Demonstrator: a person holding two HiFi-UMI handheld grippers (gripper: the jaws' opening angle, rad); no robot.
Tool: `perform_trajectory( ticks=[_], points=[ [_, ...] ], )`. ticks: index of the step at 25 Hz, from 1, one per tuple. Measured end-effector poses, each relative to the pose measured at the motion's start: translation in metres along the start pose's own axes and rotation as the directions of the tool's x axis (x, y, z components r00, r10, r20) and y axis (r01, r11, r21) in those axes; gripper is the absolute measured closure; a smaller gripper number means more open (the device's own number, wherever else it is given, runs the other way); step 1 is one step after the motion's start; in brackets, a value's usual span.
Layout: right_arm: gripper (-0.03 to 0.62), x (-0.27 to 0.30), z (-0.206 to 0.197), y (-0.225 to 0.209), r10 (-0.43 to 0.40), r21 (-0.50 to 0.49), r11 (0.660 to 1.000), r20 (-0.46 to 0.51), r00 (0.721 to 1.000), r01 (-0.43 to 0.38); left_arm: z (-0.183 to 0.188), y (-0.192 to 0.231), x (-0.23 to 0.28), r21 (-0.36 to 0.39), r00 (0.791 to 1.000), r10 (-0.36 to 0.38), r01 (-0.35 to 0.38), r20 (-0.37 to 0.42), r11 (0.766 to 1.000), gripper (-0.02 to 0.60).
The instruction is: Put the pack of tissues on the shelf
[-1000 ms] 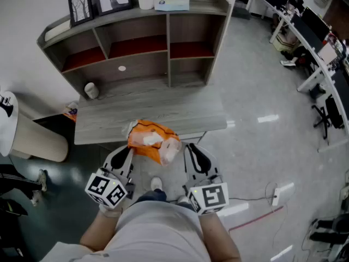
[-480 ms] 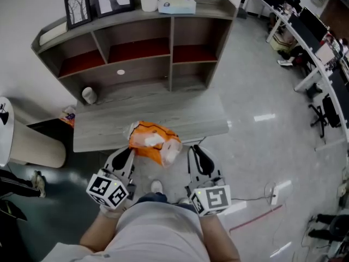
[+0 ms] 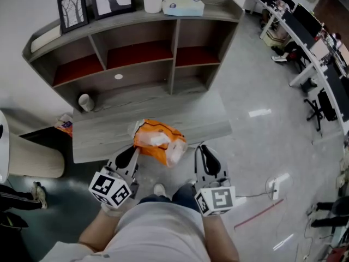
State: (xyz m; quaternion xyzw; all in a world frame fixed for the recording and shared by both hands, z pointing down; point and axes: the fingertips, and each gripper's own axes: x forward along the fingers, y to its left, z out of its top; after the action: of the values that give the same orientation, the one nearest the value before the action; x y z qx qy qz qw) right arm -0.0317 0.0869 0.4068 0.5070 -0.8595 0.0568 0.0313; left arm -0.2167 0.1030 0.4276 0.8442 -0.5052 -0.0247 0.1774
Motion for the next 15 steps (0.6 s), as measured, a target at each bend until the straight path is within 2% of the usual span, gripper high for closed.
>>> perform_trajectory(
  ticks=[4,15],
  points=[
    [0.548,0.014,-0.003,-0.007,-0.01,0.02,1.0,0.002,1.0,0.01,0.003,0.007,0.014,0.002,1.0,-0.016,0.016,-0.005,1.0,0.56],
    [0.548,0.076,-0.006,-0.063,0.026,0.07,0.997,-0.012,1.0,-0.025,0.01,0.021,0.084,0.0,1.0,0.018,-0.018,-0.021,1.0,0.56]
  ],
)
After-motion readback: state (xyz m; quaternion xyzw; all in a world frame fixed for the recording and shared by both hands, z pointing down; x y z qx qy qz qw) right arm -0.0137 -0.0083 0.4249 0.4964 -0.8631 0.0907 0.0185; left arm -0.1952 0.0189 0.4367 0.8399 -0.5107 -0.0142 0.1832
